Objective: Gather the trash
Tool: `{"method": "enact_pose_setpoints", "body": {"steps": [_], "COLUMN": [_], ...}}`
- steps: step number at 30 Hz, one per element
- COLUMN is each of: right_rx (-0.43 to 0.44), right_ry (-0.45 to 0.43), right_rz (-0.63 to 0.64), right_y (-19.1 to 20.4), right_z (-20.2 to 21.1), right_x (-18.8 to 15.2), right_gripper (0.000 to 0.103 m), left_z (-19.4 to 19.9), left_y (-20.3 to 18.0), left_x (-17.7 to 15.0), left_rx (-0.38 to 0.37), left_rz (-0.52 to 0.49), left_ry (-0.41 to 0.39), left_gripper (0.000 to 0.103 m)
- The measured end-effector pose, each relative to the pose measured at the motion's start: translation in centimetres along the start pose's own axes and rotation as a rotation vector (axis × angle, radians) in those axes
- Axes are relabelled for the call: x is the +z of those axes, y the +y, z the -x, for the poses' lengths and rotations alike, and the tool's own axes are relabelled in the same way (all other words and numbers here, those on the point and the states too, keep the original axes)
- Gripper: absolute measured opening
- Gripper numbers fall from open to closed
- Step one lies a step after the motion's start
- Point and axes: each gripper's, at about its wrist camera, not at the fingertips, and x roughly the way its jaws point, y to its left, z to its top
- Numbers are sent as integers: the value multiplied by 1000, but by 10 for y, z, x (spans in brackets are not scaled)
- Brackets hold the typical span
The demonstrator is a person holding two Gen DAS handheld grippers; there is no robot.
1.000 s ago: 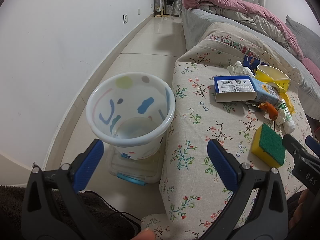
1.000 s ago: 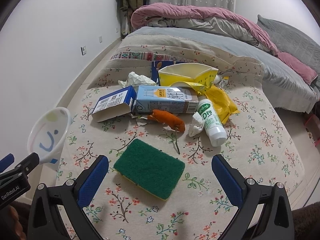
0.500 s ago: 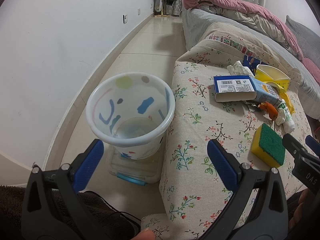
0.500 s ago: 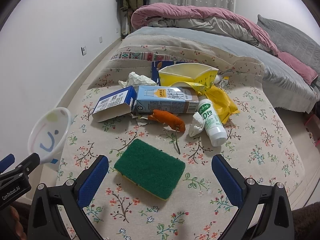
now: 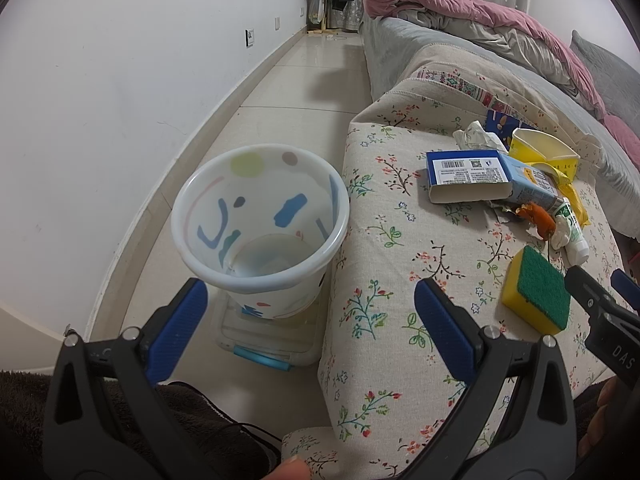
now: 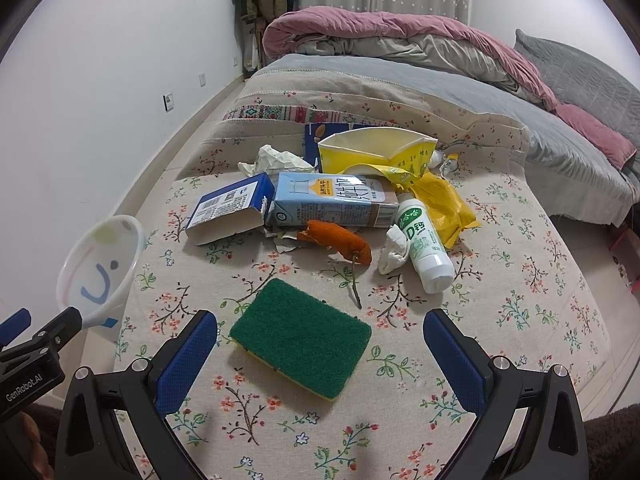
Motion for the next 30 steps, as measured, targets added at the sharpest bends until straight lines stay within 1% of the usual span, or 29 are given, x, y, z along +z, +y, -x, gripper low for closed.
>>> {"method": "enact_pose_setpoints", "body": {"steps": [20,30], "right_rx": [2,-6], "right_ry": [-1,0], "right_rz": [-3,-47], "right_y": [0,-19], "right_z": [1,0], "right_x": [1,3], "right_gripper": [103,103], "left_z": [0,1], "left_y": [0,-4], "left_x": [0,3], "left_rx": [0,-18], "left_rz": [0,-11], "left_ry": [1,3], "left_gripper": [103,103]}}
